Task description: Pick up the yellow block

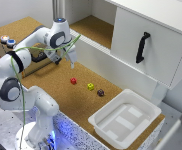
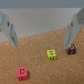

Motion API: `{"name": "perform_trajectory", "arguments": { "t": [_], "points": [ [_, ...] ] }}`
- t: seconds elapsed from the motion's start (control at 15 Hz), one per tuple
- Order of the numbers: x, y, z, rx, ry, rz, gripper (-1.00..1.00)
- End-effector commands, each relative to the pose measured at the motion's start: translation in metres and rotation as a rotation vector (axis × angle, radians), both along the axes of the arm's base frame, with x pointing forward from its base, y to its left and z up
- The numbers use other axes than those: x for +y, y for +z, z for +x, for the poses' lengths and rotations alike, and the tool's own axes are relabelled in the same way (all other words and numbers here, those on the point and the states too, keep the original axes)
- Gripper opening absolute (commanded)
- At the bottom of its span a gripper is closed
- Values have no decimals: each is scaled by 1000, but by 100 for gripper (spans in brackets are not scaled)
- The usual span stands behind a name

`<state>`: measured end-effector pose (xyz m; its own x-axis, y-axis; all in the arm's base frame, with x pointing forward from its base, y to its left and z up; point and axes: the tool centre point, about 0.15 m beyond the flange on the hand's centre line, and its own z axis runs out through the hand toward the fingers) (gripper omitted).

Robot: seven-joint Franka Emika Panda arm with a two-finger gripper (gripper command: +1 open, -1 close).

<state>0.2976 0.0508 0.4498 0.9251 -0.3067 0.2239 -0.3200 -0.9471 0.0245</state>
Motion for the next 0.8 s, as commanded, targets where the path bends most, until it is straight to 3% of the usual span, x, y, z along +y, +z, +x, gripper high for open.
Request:
{"name": "perform_trajectory", "arguments": {
  "t": [0.0, 0.07, 0.2, 0.27, 0.4, 0.73],
  "points": [
    [-27, -28, 59, -37, 33, -18, 100],
    [-42, -35, 73, -52, 42, -35, 100],
    [-67, -51, 94, -78, 145, 21, 100],
    [-79, -63, 105, -93, 214, 16, 100],
    [-96, -91, 126, -55, 347, 74, 100],
    [-92, -144, 125, 20, 447, 62, 100]
  ]
}}
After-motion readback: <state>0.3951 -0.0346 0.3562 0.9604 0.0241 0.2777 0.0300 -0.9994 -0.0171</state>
